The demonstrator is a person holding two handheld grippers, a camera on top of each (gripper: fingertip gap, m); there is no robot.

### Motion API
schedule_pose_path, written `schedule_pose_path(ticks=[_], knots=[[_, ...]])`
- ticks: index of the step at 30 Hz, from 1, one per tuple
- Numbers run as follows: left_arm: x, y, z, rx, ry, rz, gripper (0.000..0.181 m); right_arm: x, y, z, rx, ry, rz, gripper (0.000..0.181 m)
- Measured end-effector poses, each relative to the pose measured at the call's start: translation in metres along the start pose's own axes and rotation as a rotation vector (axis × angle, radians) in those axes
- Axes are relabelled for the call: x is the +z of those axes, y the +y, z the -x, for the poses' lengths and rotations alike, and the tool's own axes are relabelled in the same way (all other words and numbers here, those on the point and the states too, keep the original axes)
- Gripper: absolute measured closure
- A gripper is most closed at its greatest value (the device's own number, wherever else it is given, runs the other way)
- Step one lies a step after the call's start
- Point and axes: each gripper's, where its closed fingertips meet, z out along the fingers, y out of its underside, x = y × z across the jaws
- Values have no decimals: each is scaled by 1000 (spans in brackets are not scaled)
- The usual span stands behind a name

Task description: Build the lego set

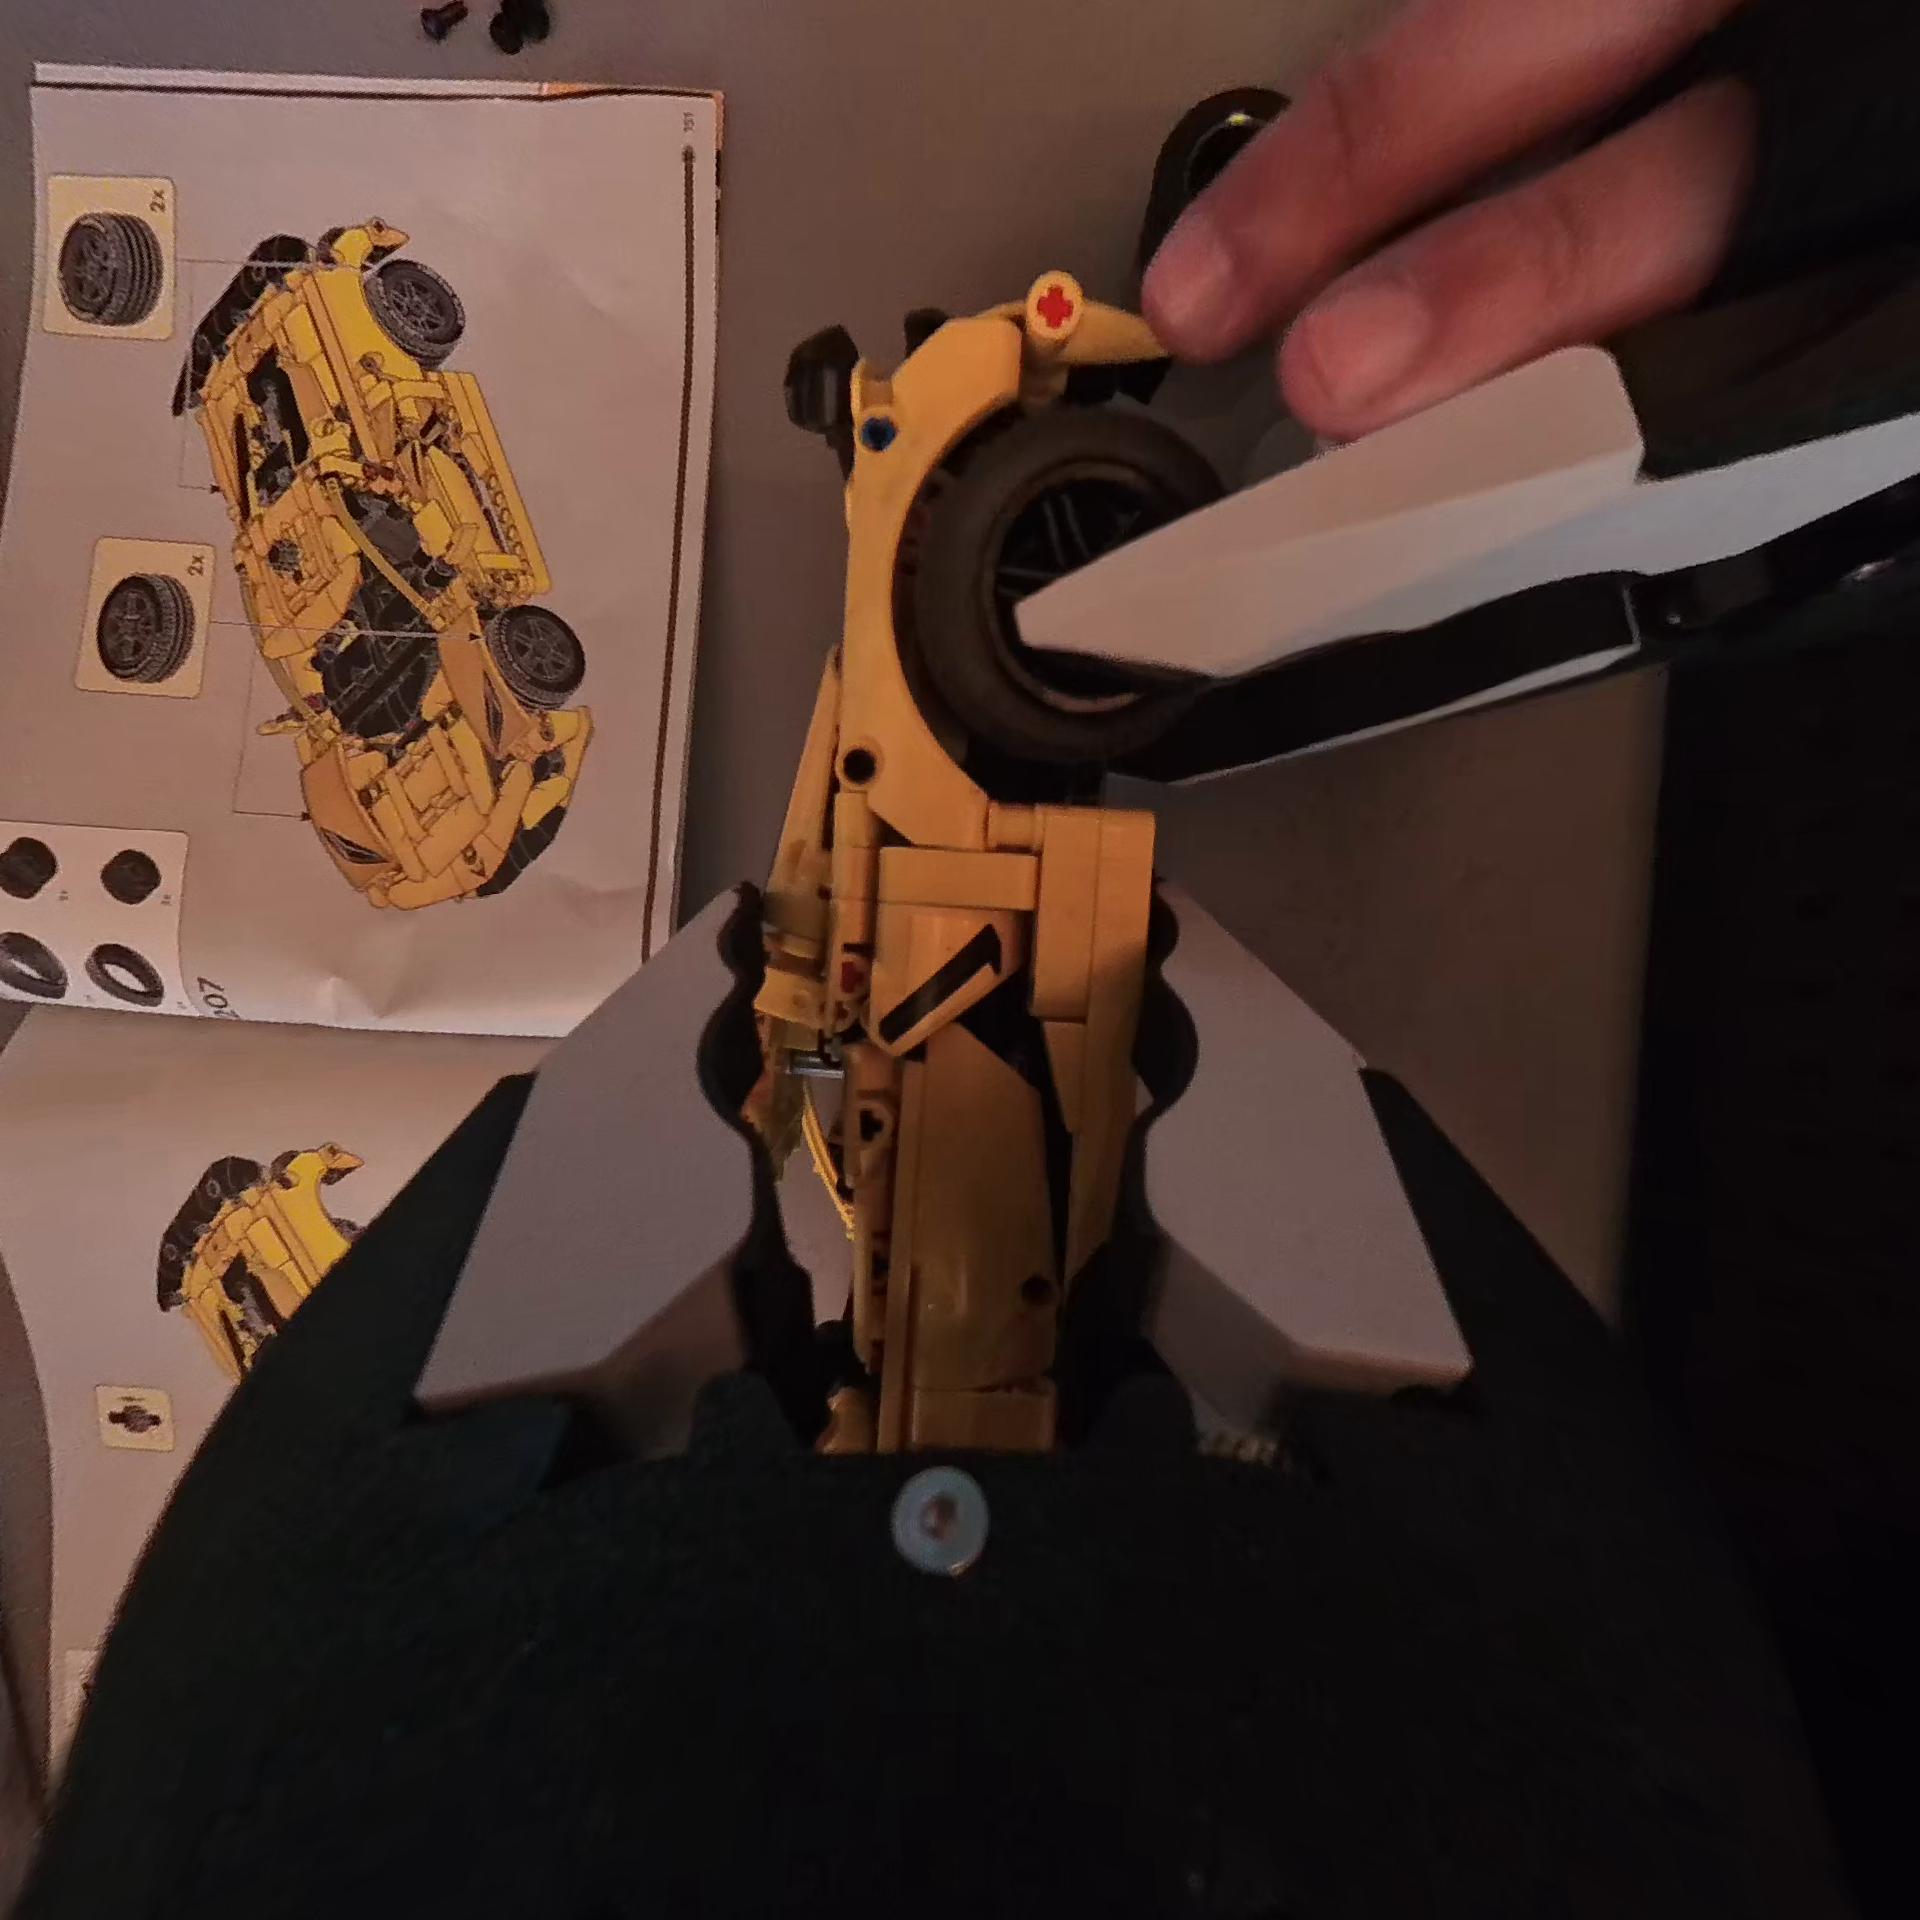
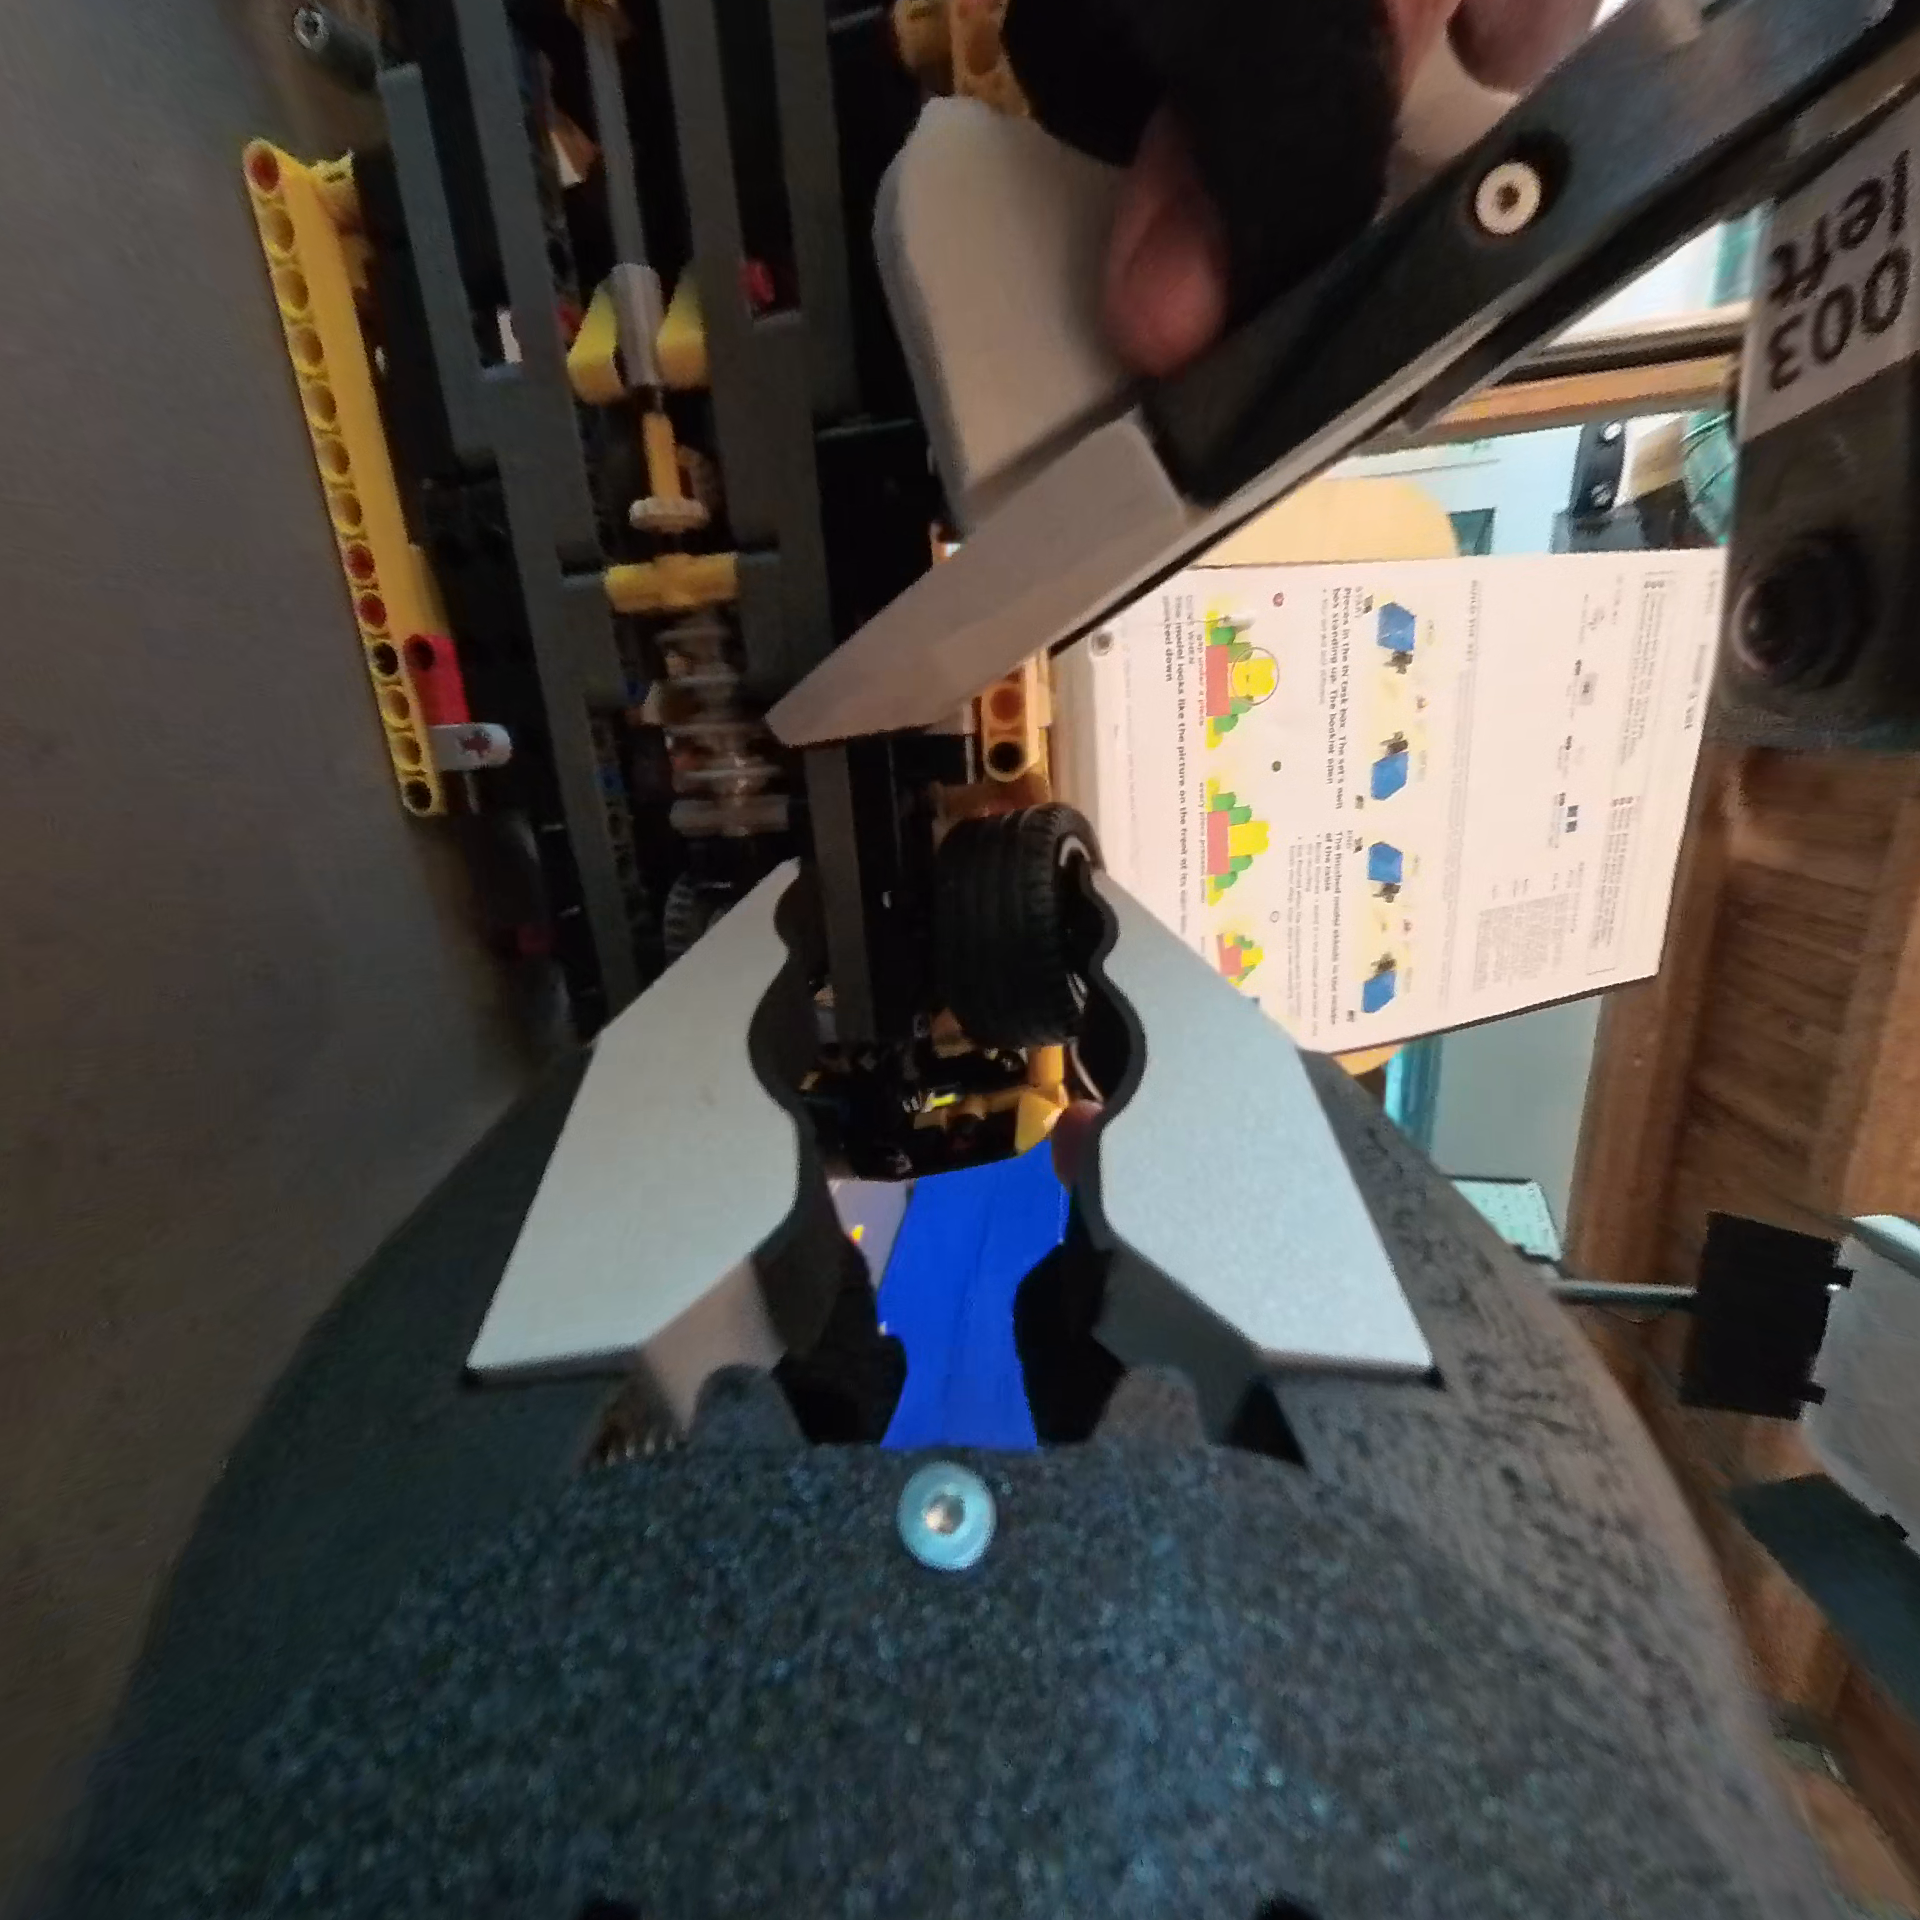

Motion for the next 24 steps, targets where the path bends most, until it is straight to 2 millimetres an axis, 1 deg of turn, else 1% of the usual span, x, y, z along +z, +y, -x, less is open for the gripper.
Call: schedule_pose_path(ticks=[4,8,13,14,16,17,19,21,22,23,24], knots=[[0,0,0,4,4,-1,109,0,0,0,45,-28,-11,134],[0,0,1,-15,6,-2,109,2,2,2,144,-71,-10,139],[0,0,0,-17,7,-4,109,1,2,3,100,-74,16,138],[0,0,-1,-13,11,-5,109,0,0,3,105,-76,27,136],[0,0,-1,-22,16,-7,109,-6,-5,-7,95,-19,-5,121],[0,0,0,-25,17,-7,109,-8,-3,-10,102,-9,6,116],[0,0,0,-24,17,-7,109,-7,2,-5,112,-46,30,115],[0,0,0,-23,15,-7,109,-3,8,3,66,-69,56,118],[0,0,0,-26,16,-7,109,-2,6,6,54,-77,49,126],[0,0,0,-25,15,-7,109,-2,3,4,43,-56,39,136],[0,0,0,-19,12,-4,109,-2,3,3,18,-45,41,139]])
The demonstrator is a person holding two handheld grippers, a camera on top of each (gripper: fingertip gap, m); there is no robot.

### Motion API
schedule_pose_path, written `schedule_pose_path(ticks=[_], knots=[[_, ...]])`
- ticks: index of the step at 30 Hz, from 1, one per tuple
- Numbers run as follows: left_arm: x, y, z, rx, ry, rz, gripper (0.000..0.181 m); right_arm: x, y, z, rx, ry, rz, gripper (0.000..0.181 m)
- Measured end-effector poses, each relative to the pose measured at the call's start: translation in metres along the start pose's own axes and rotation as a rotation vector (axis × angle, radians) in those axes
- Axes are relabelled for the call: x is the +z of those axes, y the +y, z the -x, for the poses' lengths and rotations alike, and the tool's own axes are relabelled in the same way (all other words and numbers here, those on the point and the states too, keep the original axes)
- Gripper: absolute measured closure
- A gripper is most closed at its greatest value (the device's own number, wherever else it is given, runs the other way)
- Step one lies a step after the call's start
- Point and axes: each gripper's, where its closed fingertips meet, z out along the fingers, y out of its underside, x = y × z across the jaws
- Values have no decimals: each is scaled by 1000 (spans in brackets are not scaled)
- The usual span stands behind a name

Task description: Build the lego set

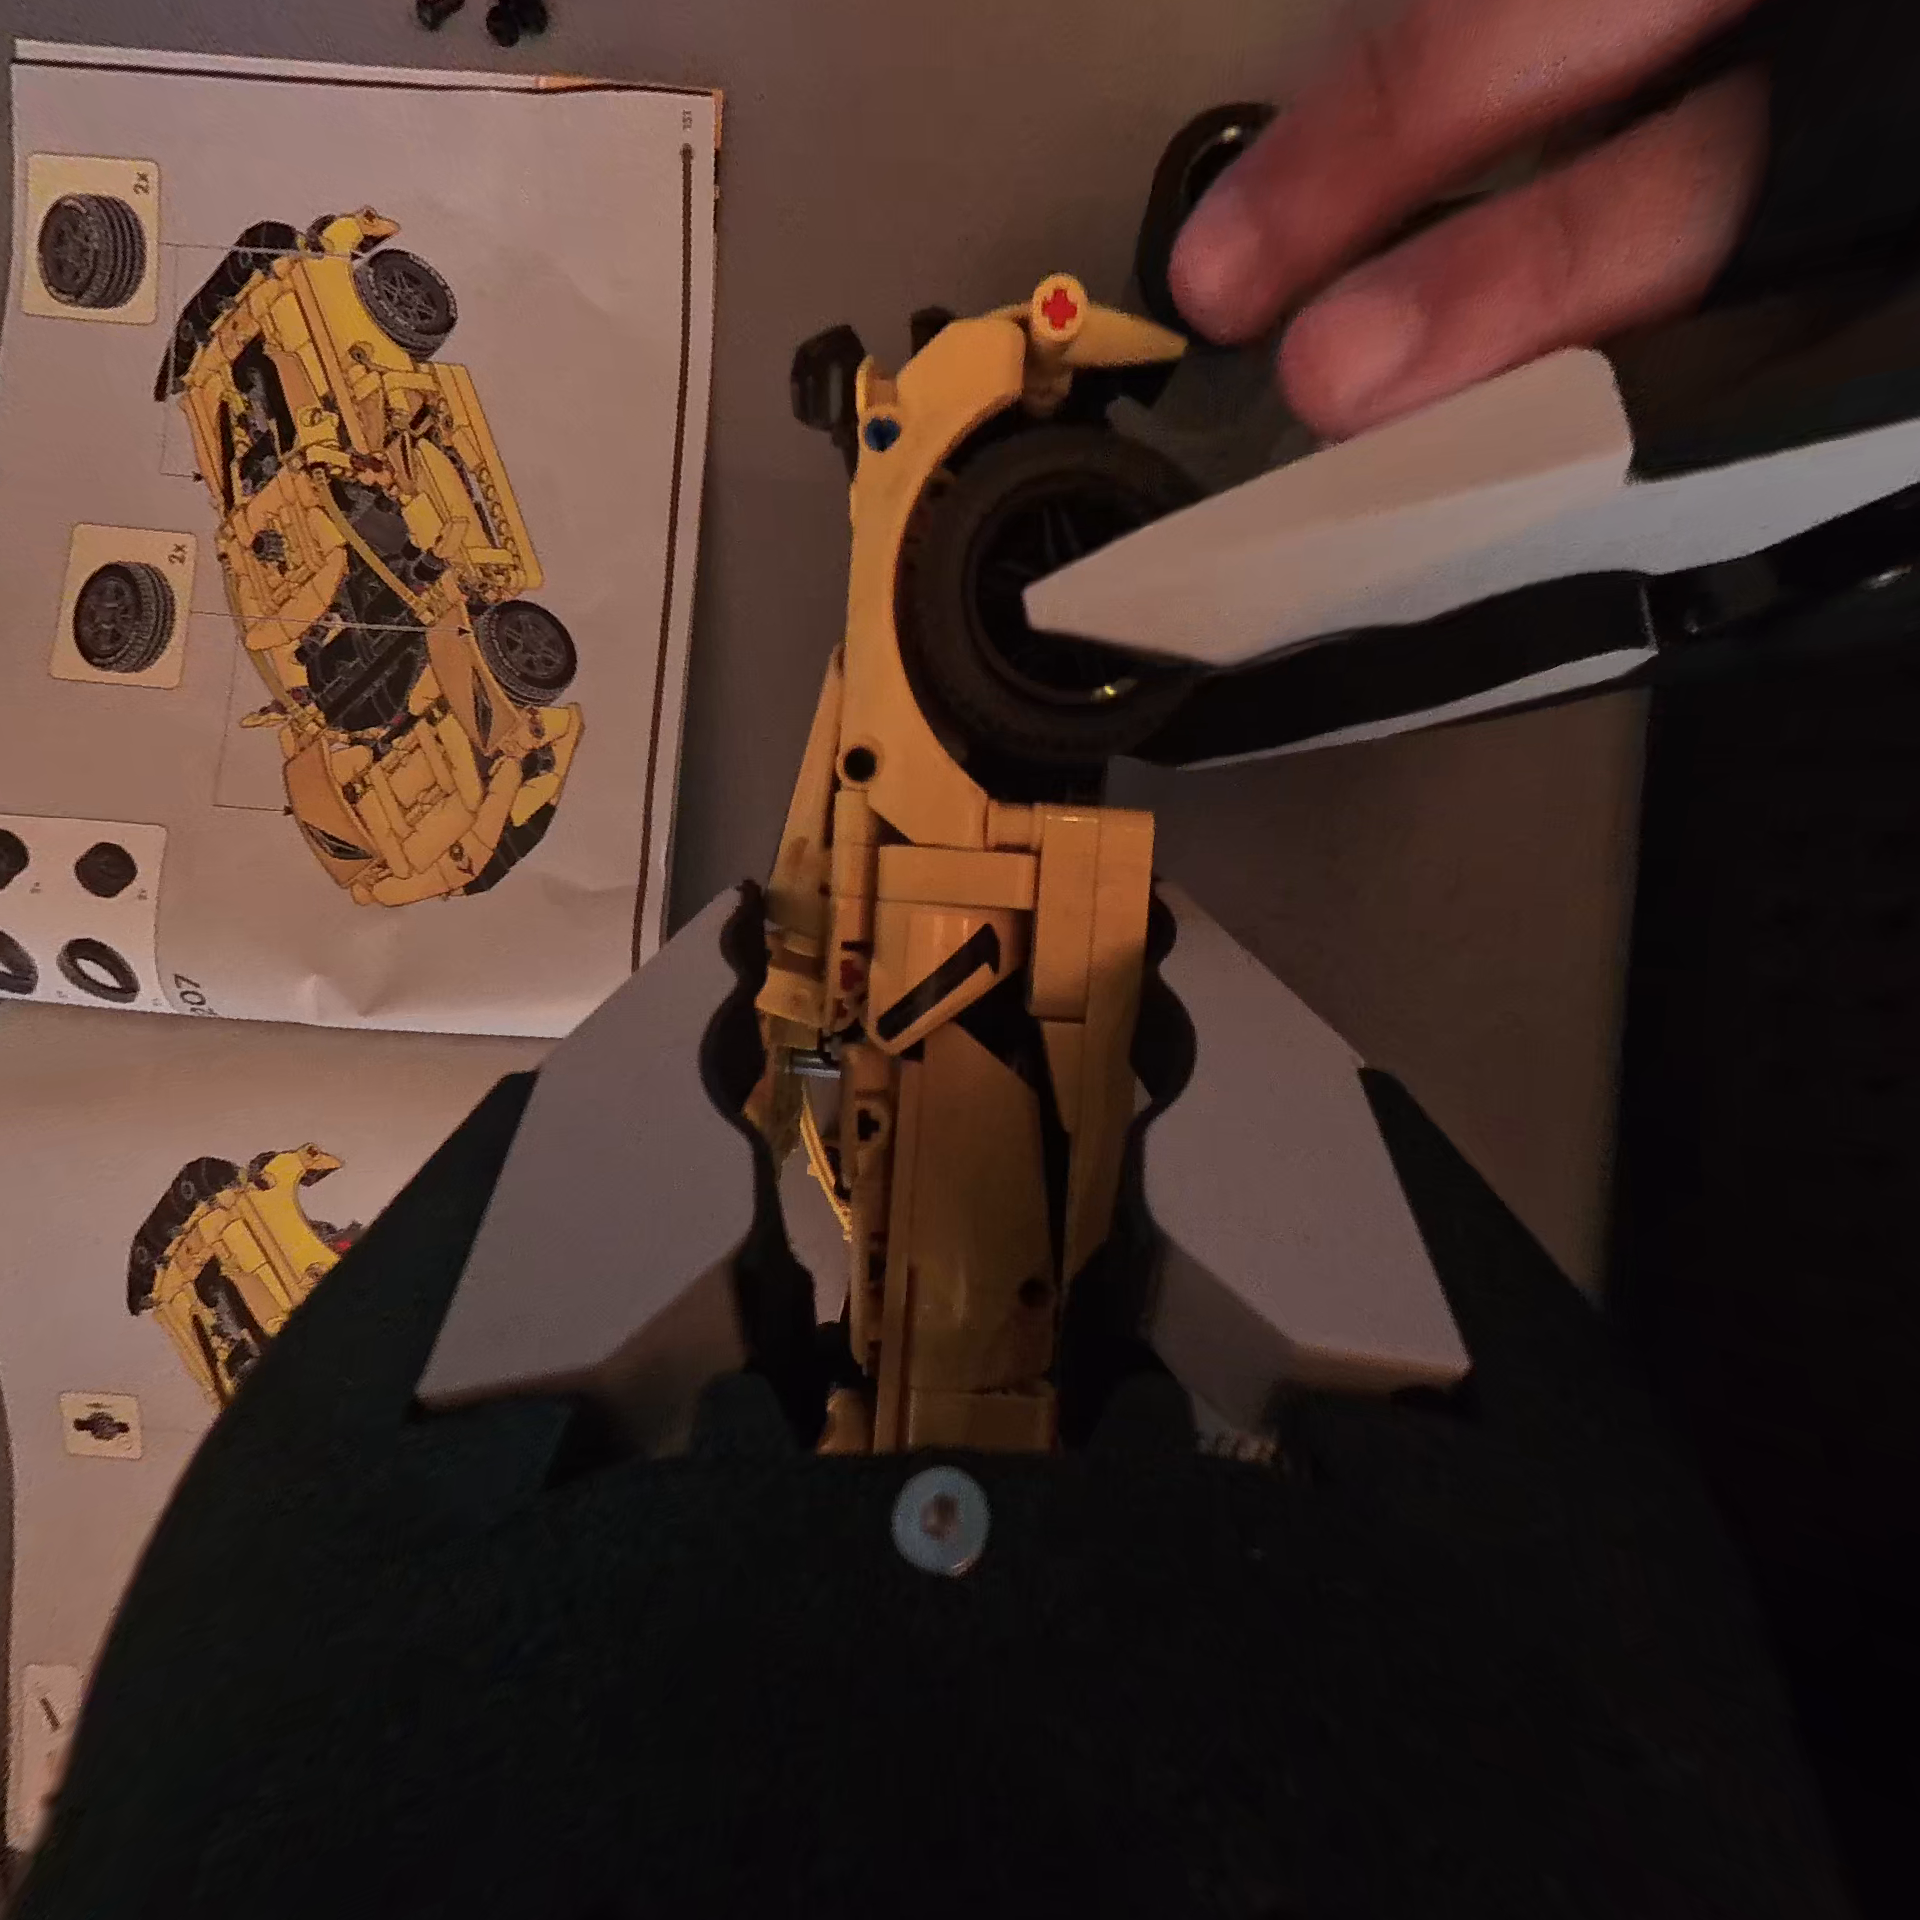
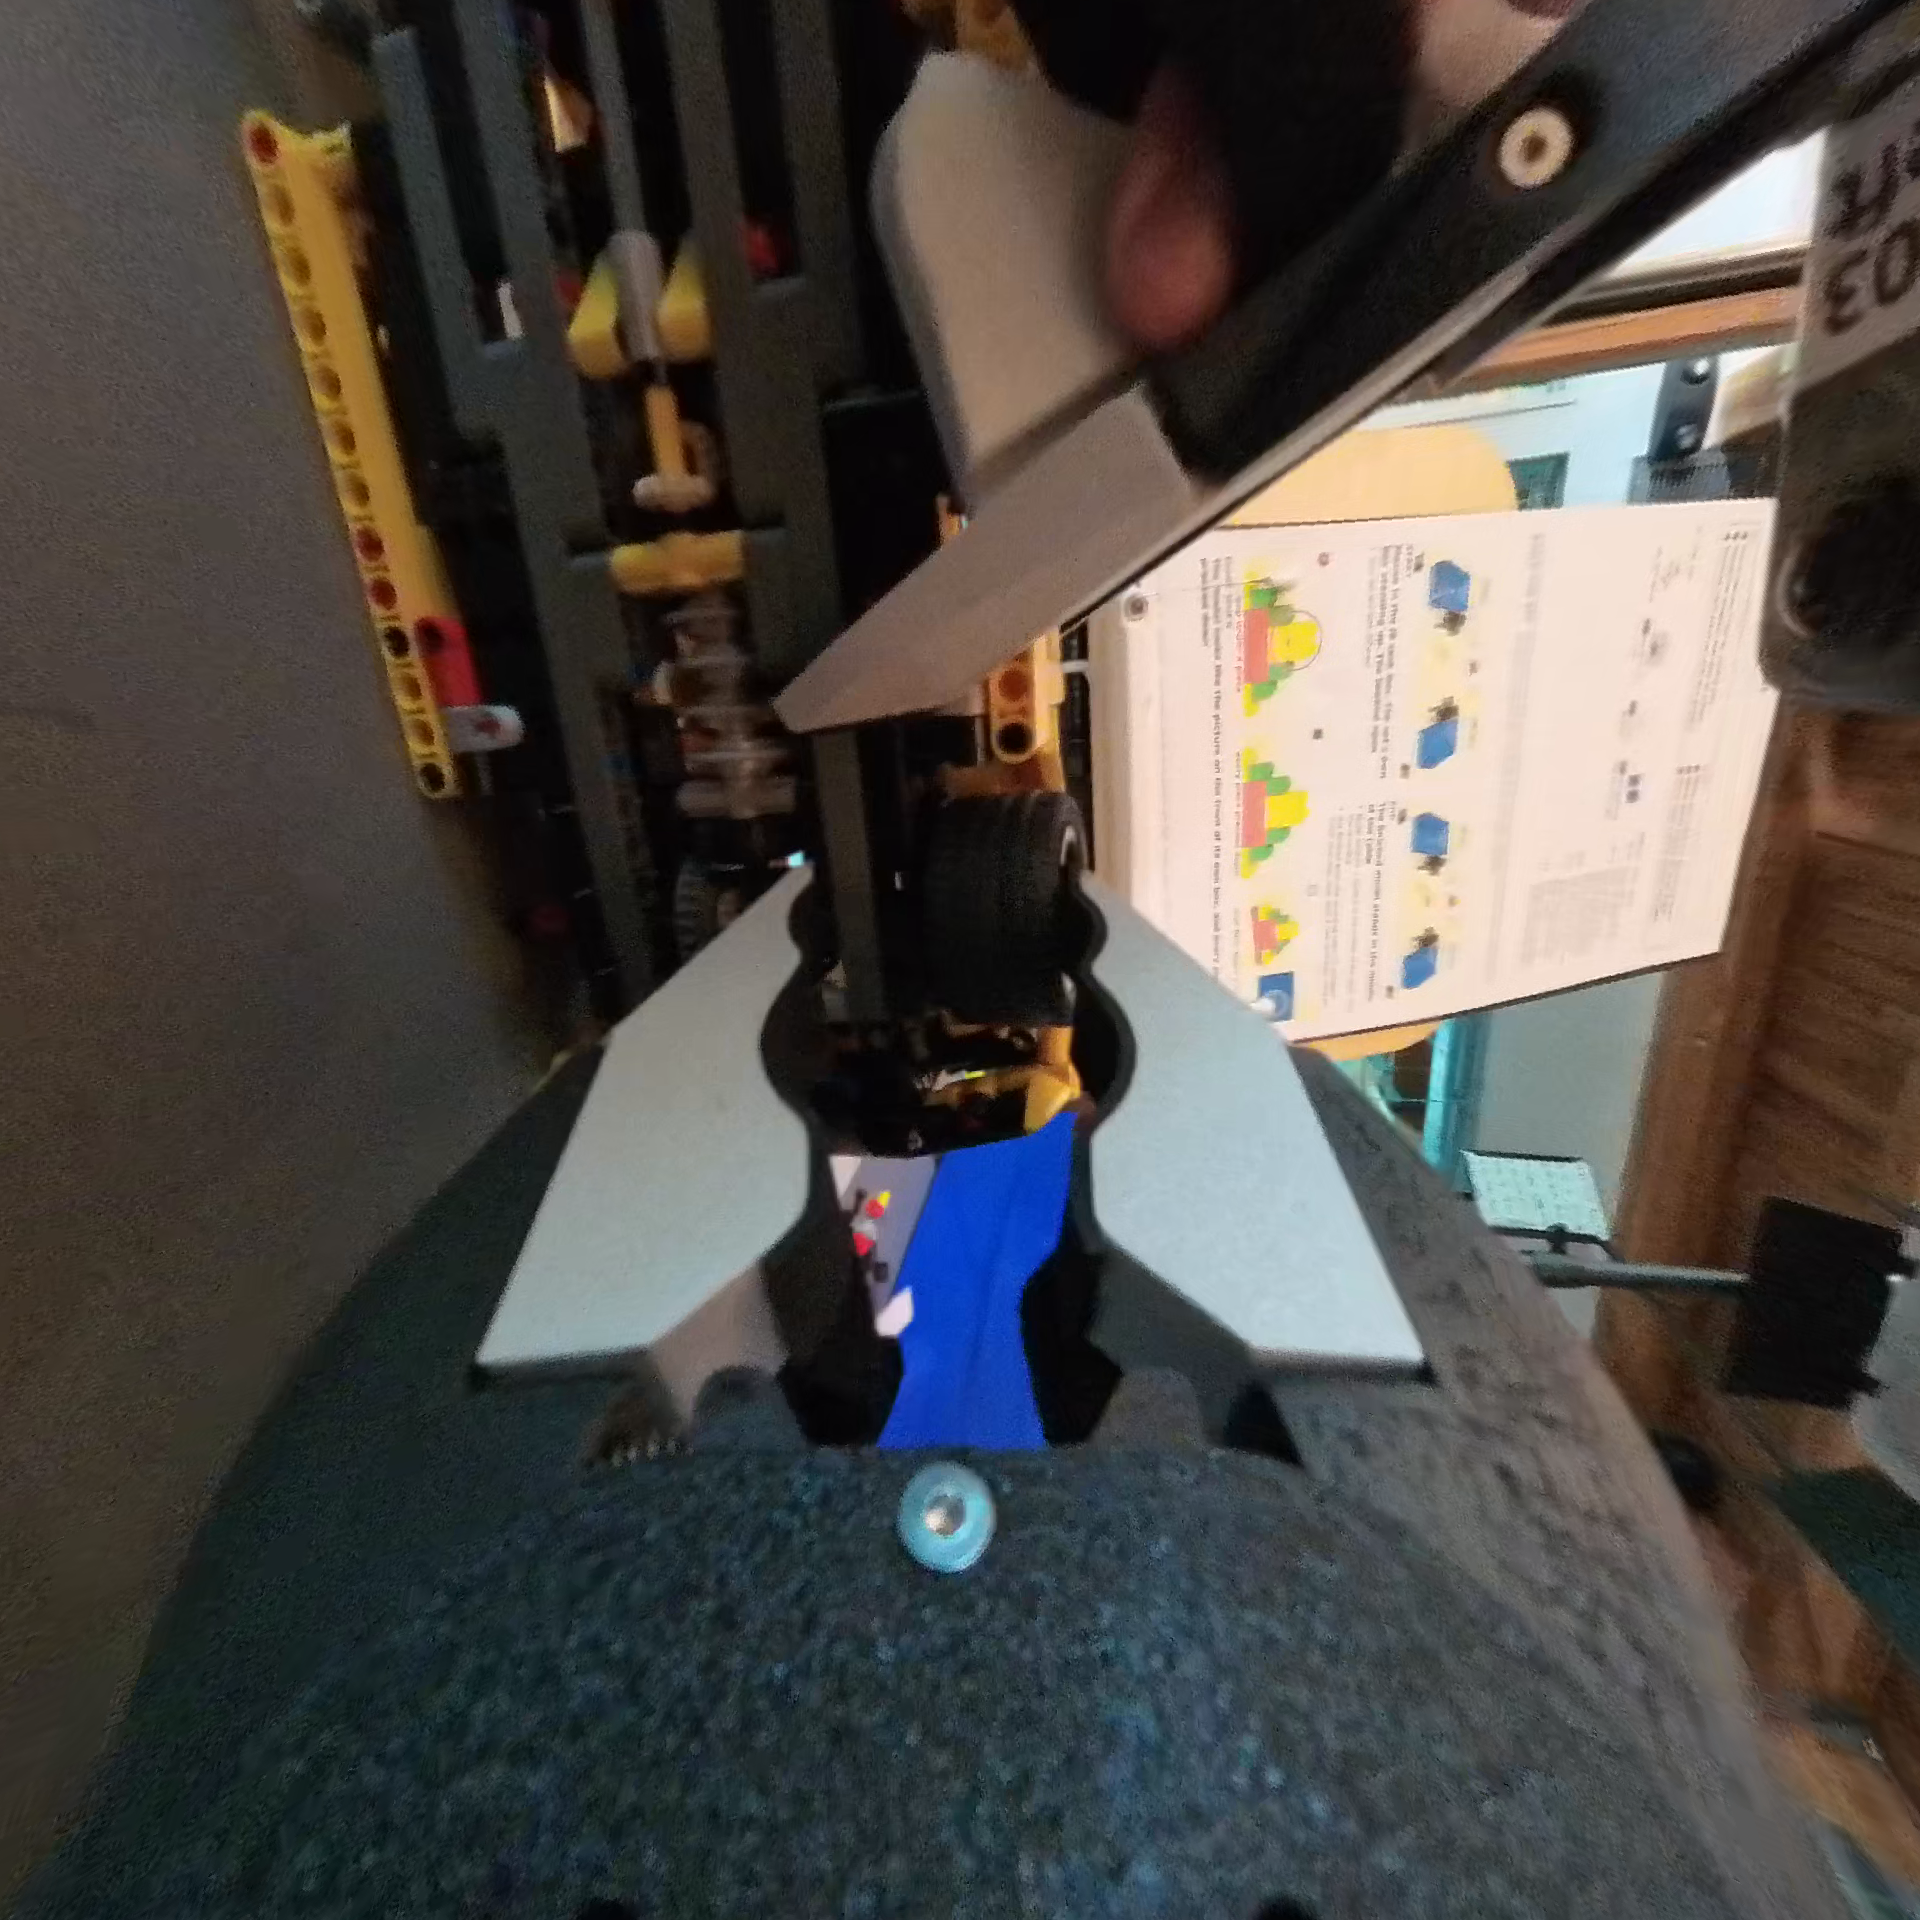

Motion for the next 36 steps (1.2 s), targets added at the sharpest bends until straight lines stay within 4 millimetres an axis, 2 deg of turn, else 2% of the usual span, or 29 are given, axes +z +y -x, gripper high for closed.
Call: schedule_pose_path(ticks=[5,9,14,20,25,27,29,30,31,33,35,36], knots=[[0,0,1,-6,-1,1,109,0,1,0,-26,1,-1,140],[0,-1,0,-9,0,-2,109,0,2,0,64,-8,15,138],[1,-1,0,-9,-4,0,109,-2,3,-1,-4,36,23,138],[1,0,2,-17,-1,6,109,2,4,-1,-64,-31,50,141],[1,0,3,-22,-3,5,110,3,4,-1,-9,-54,48,139],[1,-1,2,-28,6,-1,109,0,3,-1,76,-64,28,138],[1,-1,1,-16,0,0,109,-14,-5,-12,173,-26,-35,114],[1,-1,1,-16,1,0,109,-22,-9,-17,261,-31,-73,113],[1,-1,1,-16,2,0,108,-29,-9,-19,374,-58,-104,114],[1,-1,1,-9,-2,2,108,-34,2,-22,654,-84,-122,115],[1,-1,0,10,-14,10,108,-36,14,-18,961,-120,-167,116],[1,-1,-1,18,-21,15,108,-38,18,-14,1121,-146,-210,123]])
